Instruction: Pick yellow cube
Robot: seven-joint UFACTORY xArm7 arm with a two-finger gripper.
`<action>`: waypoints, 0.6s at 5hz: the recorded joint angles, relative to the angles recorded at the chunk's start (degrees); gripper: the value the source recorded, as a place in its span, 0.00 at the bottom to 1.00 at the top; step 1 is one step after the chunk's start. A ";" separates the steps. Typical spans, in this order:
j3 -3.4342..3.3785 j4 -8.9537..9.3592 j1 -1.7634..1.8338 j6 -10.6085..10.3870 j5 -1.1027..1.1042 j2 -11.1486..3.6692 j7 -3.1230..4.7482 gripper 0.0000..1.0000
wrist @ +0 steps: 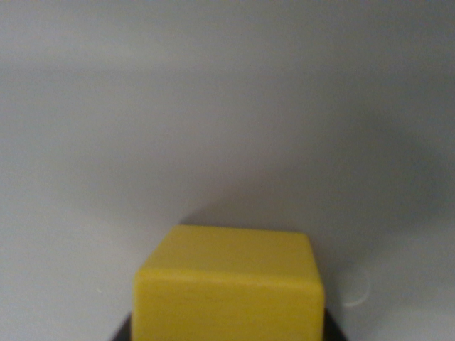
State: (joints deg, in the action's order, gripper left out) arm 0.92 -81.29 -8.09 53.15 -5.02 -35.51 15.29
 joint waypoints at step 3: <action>0.00 -0.35 0.00 0.55 0.02 0.19 -0.04 1.00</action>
State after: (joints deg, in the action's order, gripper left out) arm 0.92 -81.65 -8.09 53.69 -5.00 -35.32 15.25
